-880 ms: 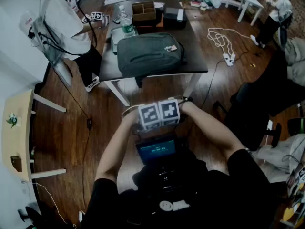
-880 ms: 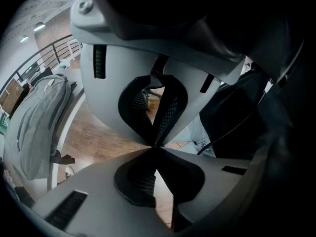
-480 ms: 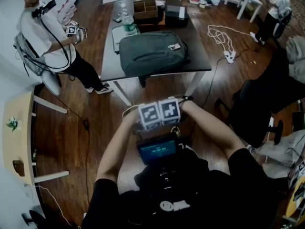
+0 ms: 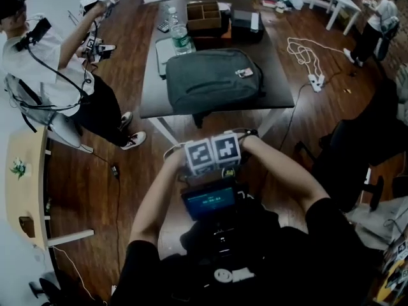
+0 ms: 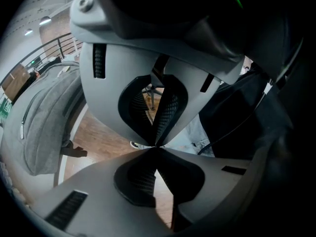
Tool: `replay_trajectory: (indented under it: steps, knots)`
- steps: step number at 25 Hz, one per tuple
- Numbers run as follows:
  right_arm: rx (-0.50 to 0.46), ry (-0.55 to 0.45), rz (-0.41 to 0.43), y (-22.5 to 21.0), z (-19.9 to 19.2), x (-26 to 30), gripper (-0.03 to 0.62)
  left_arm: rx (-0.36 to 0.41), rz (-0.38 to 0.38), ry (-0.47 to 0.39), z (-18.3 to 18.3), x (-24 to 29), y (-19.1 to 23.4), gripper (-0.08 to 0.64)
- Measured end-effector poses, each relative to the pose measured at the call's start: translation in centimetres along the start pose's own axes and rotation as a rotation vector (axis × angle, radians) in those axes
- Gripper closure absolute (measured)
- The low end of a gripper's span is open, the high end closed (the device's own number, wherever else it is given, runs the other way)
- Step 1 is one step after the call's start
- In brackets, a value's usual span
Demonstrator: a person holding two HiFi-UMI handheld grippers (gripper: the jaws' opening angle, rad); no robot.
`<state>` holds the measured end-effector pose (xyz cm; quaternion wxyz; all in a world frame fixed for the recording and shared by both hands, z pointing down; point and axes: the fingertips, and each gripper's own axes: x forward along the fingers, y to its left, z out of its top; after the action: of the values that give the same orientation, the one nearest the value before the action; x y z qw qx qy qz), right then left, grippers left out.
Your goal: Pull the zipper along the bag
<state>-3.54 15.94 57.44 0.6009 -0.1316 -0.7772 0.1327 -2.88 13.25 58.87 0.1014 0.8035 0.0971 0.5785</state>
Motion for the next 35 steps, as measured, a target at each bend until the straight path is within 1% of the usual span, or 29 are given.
replay_trajectory:
  steps: [2,5,7,9,12,13,15,17,21,25,26,29,31,32,33,35]
  knots:
    - [-0.01,0.0,0.013,-1.8,0.2,-0.5,0.578,-0.018,0.003,0.007,-0.2,-0.4,2.0,0.56]
    - [-0.024,0.009,0.046,-4.3,0.1,-1.5,0.578,-0.058,0.018,0.05,-1.2,-1.3,5.2,0.56]
    - [-0.044,0.01,0.055,-6.0,0.1,-2.2,0.578,-0.083,0.03,0.064,-1.3,-1.9,7.2,0.56]
    - [-0.064,0.011,0.059,-7.7,0.0,-3.0,0.578,-0.1,0.041,0.063,-1.0,-2.5,9.0,0.56]
    - [-0.099,0.003,0.063,-10.1,0.1,-4.2,0.578,-0.117,0.027,0.021,0.3,-3.1,11.0,0.56]
    - [-0.111,0.003,0.064,-10.9,0.1,-4.6,0.578,-0.127,0.029,0.02,0.4,-3.3,11.8,0.56]
    - [-0.131,0.001,0.069,-12.1,0.3,-5.1,0.578,-0.153,0.048,0.043,0.0,-4.0,13.4,0.56]
    - [-0.147,0.0,0.072,-13.0,0.4,-5.6,0.578,-0.163,0.055,0.036,0.2,-4.5,14.5,0.56]
    - [-0.179,-0.012,0.067,-15.1,0.6,-6.4,0.578,-0.203,0.078,0.091,-0.8,-5.5,16.6,0.56]
    - [-0.179,-0.011,0.075,-17.1,0.8,-6.8,0.578,-0.19,0.058,0.039,0.2,-5.6,18.5,0.56]
    - [-0.175,-0.008,0.077,-17.5,0.8,-6.9,0.578,-0.186,0.06,0.037,0.2,-5.6,19.0,0.56]
    - [-0.154,-0.002,0.1,-17.8,0.9,-6.7,0.578,-0.195,0.057,0.064,-0.8,-5.8,20.0,0.56]
    - [-0.119,-0.005,0.109,-18.1,1.2,-6.7,0.578,-0.208,0.05,0.043,-1.3,-6.2,20.7,0.56]
    - [-0.103,-0.016,0.082,-19.3,1.6,-7.0,0.578,-0.22,0.055,0.029,-1.8,-6.7,21.5,0.56]
    - [-0.098,-0.044,0.021,-21.3,2.2,-7.6,0.577,-0.23,0.071,0.019,-2.5,-7.2,22.6,0.561]
    - [-0.11,-0.131,-0.12,-25.6,4.1,-9.0,0.577,-0.226,0.129,0.01,-3.9,-8.3,25.3,0.56]
